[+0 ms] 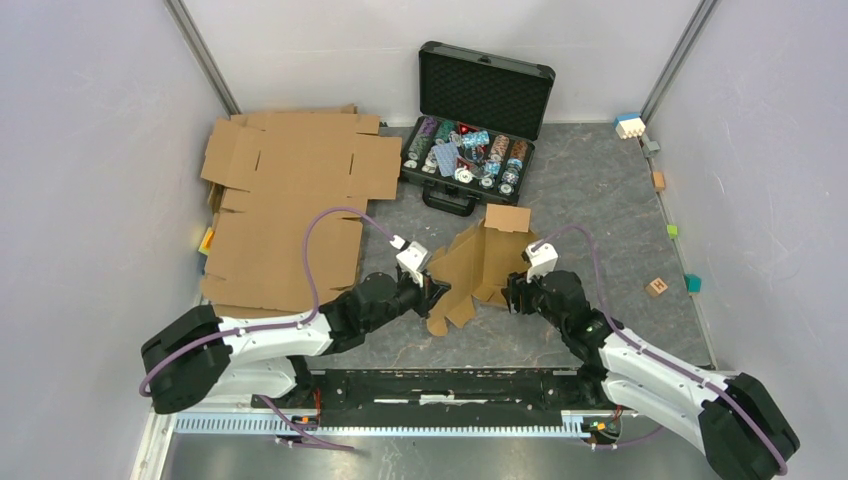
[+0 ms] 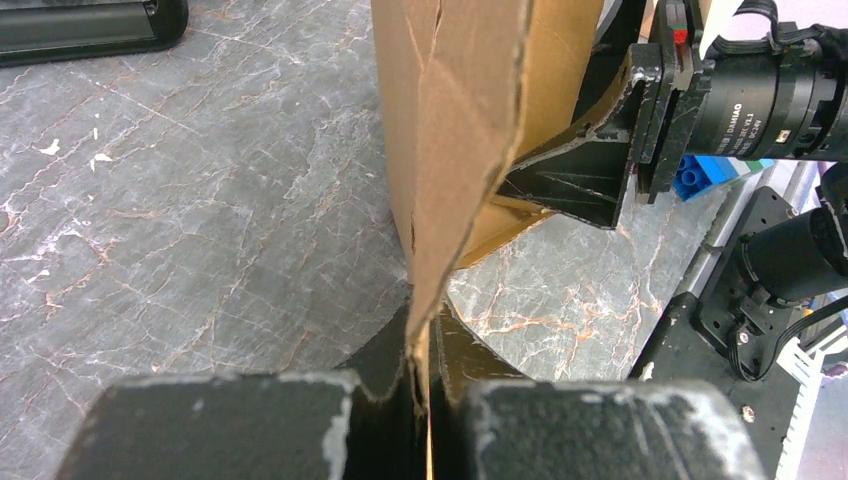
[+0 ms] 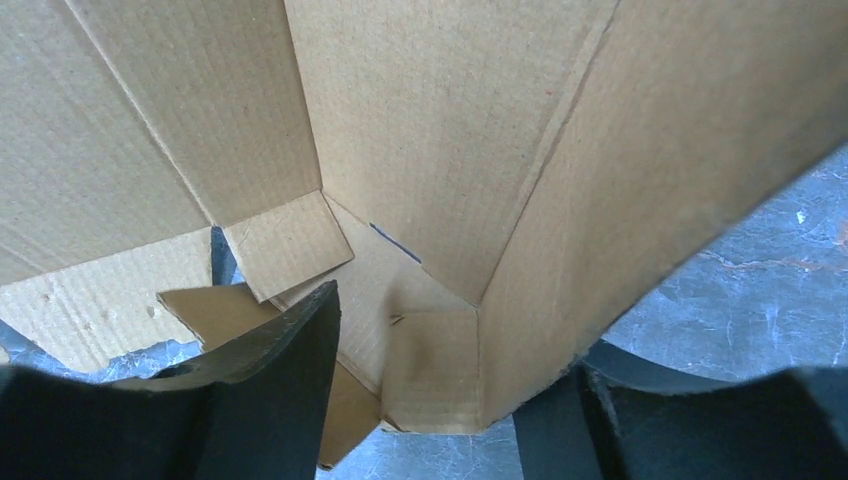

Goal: Fold the paper box

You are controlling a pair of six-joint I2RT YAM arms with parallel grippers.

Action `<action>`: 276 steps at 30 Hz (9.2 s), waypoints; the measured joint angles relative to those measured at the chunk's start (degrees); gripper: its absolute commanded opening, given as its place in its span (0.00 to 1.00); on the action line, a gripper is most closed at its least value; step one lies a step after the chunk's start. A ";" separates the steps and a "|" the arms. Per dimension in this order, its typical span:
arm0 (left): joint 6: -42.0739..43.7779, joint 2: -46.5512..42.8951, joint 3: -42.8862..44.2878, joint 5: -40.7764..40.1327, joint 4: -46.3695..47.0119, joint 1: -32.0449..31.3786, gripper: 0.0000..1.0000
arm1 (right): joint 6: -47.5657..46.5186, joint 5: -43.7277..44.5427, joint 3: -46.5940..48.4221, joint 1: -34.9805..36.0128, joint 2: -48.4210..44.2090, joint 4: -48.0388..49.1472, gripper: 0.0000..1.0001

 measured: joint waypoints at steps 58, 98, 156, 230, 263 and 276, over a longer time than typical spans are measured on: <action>15.58 9.97 0.61 -10.21 15.13 -0.46 0.02 | -2.03 15.21 3.28 2.99 30.45 42.40 0.64; 17.07 9.55 1.60 -10.29 8.76 -0.48 0.52 | -8.52 7.04 2.58 -2.75 10.34 29.55 0.16; 11.10 -0.50 3.21 5.18 3.96 7.91 0.02 | -11.76 4.76 2.25 -2.75 13.14 16.70 0.98; 11.76 0.66 5.14 6.21 2.21 7.91 0.03 | -21.31 -5.92 4.90 -1.84 19.50 15.26 0.98; 11.93 0.63 5.51 6.19 1.70 7.91 0.03 | -13.16 -13.29 5.88 -6.91 21.14 23.34 0.78; 11.93 0.68 5.57 6.21 1.64 7.91 0.03 | -12.17 -17.79 5.55 -8.59 20.83 23.67 0.88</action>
